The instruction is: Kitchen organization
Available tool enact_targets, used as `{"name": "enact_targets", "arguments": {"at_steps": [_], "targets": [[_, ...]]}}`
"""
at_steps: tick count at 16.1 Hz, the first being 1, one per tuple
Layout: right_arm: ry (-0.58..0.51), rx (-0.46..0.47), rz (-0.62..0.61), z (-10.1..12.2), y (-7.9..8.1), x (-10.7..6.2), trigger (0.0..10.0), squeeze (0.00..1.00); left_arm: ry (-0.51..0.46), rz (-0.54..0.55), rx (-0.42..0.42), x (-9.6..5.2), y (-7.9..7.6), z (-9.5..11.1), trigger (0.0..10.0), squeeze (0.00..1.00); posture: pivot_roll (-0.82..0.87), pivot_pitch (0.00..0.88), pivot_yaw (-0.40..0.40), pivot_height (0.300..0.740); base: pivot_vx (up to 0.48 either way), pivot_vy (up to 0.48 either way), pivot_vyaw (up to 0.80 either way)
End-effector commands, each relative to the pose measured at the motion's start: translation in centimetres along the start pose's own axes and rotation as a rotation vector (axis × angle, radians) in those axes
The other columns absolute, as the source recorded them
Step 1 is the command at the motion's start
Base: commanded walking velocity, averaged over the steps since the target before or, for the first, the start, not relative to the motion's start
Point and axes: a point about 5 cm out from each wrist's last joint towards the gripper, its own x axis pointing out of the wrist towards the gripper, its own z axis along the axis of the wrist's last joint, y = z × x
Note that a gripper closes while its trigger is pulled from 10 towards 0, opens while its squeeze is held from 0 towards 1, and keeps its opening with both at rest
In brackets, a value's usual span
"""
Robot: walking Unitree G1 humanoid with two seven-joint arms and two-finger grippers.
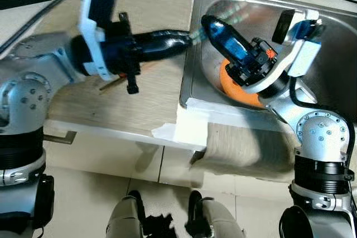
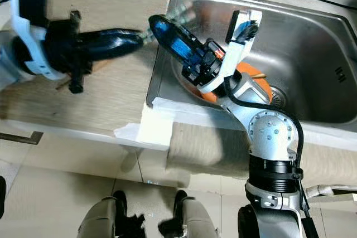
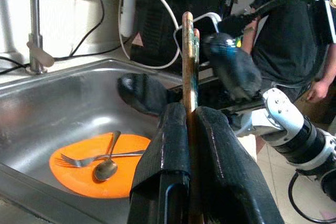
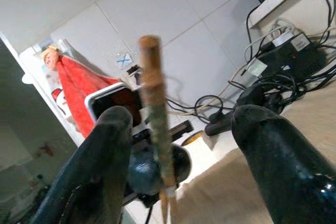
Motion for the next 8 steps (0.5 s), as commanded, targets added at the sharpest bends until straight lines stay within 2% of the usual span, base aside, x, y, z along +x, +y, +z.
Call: {"name": "enact_targets", "arguments": {"at_steps": [1, 3, 5, 6, 7, 8], "targets": [[-0.018, -0.007, 0.020, 0.5, 0.6, -0.3, 10.0, 1.00, -0.007, -0.013, -0.007, 0.0, -0.1, 0.2, 0.0, 0.00, -0.12, 0.207, -0.090, 0.740, 0.000, 0.000, 0.00], [-0.030, 0.009, 0.027, 0.7, 0.7, -0.2, 10.0, 1.00, 0.001, -0.018, -0.007, 0.1, -0.2, 0.0, 0.0, 0.00, -0.13, 0.207, -0.088, 0.740, 0.000, 0.000, 0.00], [-0.011, -0.008, -0.009, 0.6, 0.4, -0.2, 10.0, 1.00, 0.004, -0.066, -0.008, 0.4, -0.9, 0.0, 0.0, 0.00, -0.13, 0.206, -0.088, 0.740, 0.000, 0.000, 0.00], [0.003, -0.014, -0.028, 0.4, 0.2, -0.1, 10.0, 0.43, 0.014, -0.097, -0.004, 0.6, -1.3, -0.1, 0.0, 0.00, -0.12, 0.201, -0.087, 0.740, 0.000, 0.000, 0.00], [0.015, -0.012, -0.029, 0.3, 0.1, -0.1, 10.0, 0.00, 0.016, -0.112, -0.006, 0.7, -1.5, -0.1, 0.0, 0.00, -0.12, 0.196, -0.087, 0.740, 0.000, 0.000, 0.00], [0.038, -0.024, -0.053, 0.0, -0.2, -0.1, 5.2, 0.00, 0.018, -0.120, -0.003, 0.7, -1.6, -0.1, 0.0, 0.00, -0.12, 0.195, -0.087, 0.740, 0.000, 0.000, 0.00]]}}
